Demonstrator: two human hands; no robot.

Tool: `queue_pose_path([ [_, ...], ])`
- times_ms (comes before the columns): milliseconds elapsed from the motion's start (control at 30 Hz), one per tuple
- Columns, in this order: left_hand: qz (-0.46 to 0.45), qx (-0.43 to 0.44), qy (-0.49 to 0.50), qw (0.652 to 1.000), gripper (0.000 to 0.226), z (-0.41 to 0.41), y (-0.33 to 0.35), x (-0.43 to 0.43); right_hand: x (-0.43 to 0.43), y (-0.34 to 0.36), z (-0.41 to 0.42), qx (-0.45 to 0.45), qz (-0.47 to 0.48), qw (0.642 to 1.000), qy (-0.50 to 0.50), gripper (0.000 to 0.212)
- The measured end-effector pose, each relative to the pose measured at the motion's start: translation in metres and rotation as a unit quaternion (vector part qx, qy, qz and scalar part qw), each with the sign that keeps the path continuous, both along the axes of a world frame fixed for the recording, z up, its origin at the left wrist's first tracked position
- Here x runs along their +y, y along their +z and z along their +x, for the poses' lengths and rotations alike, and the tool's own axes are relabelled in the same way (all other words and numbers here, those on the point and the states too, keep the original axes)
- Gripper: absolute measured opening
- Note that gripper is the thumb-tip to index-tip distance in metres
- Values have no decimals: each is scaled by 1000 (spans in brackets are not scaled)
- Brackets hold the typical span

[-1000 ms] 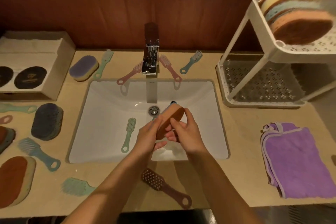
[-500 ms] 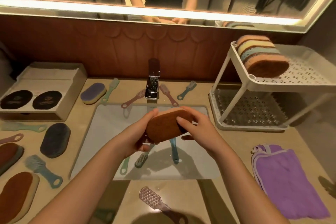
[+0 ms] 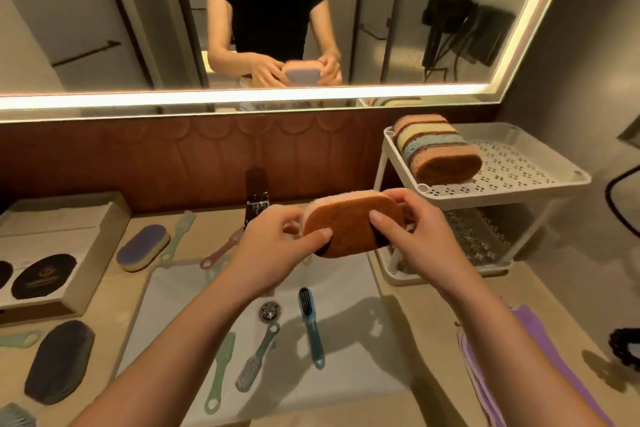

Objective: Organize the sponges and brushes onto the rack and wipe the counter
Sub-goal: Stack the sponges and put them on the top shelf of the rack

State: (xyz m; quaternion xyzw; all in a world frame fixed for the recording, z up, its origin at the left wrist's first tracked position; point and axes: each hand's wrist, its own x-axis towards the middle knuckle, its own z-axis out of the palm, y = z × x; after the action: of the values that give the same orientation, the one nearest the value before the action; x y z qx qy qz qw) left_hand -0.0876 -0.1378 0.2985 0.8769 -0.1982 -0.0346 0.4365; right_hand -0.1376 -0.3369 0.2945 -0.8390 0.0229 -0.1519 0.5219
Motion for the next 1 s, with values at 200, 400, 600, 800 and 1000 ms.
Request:
queue_pose_path([
  [200, 44, -154, -27, 987, 30, 19, 35, -42, -47, 34, 11, -20, -33, 999, -10, 31],
  [400, 93, -234, -70, 965, 35, 45, 48, -111, -97, 42, 22, -28, 37, 997, -69, 41],
  [600, 103, -204, -93, 969, 47, 55, 47, -171, -137, 34, 21, 3, 74, 989, -131, 42],
  [800, 86, -172, -98, 976, 43, 49, 37, -193, -157, 25, 25, 16, 45, 984, -174, 32],
  [1000, 121, -170, -100, 973, 48, 51, 25, -201, -162, 15, 39, 64, 13, 976, -210, 23],
])
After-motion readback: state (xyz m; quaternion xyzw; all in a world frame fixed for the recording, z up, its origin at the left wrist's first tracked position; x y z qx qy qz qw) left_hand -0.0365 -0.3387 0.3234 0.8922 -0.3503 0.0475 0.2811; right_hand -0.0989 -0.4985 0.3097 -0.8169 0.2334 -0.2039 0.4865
